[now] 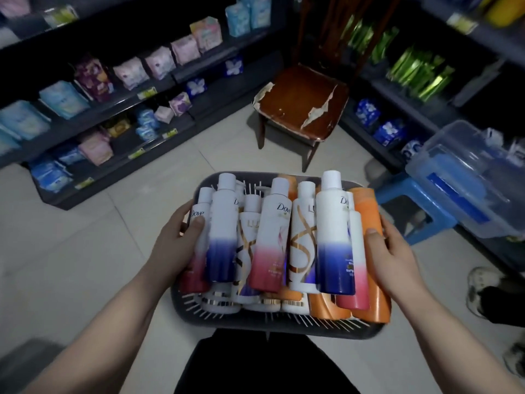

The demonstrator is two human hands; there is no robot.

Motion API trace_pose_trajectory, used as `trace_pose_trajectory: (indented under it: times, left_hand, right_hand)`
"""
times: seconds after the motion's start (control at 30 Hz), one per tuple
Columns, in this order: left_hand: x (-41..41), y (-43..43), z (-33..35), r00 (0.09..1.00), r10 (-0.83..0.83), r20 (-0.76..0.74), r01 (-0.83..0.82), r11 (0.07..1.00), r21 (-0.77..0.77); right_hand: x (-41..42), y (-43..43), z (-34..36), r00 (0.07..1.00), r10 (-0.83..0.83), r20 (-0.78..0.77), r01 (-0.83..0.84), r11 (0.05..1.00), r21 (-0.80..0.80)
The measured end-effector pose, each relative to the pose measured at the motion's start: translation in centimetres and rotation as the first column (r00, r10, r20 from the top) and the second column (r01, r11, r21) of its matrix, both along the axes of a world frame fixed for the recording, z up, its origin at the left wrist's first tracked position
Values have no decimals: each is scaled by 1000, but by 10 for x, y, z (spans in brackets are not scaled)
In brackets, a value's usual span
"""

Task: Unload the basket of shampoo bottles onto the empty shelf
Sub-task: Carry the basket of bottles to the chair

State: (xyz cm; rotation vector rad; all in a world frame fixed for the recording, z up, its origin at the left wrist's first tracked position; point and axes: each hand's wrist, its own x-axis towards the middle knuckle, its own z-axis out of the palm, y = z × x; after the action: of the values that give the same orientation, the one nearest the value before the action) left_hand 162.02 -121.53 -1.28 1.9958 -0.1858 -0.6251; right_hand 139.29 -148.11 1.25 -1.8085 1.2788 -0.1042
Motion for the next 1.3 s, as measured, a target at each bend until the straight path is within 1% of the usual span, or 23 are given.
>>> trace_pose_trajectory:
  times: [0.07,0.17,0.27,0.4,0.5,0.73,0.83,1.03,1.3]
  left_hand:
    - [34,-25,2,1000,-19,-7,19,1000,-3]
    - [87,-59,1,997,-70,-18,70,998,-1]
    - [140,-94,-4,990,-136,-20,136,991,-1]
    - [204,-145,-11,983,-182,-33,182,983,-9]
    - [247,-185,-14,973,-226,-53,226,974,8]
    - [329,-283,-24,962,-263,-74,268,960,76]
    - [359,-317,-31,963,-253,-89,258,965,52]
    - [432,-396,-53,956,-275,-105,279,960,23]
    - [516,-490,-100,910,-400,-107,406,913,33]
  right_hand:
    - [31,-20,-1,1000,-15,-24,15,1000,2]
    - [72,-43,-5,996,-80,-30,80,997,6]
    - [108,-65,-12,988,-153,-20,154,988,9]
    - [152,-93,-22,977,-214,20,213,977,25]
    - [185,-123,-33,968,-250,8,249,967,45]
    - [265,-212,-55,960,-281,-9,281,954,102]
    - [296,-243,-55,953,-303,12,300,949,95]
    - [358,-310,-71,941,-336,-49,339,938,78]
    - [427,-376,-103,883,-460,-96,468,880,89]
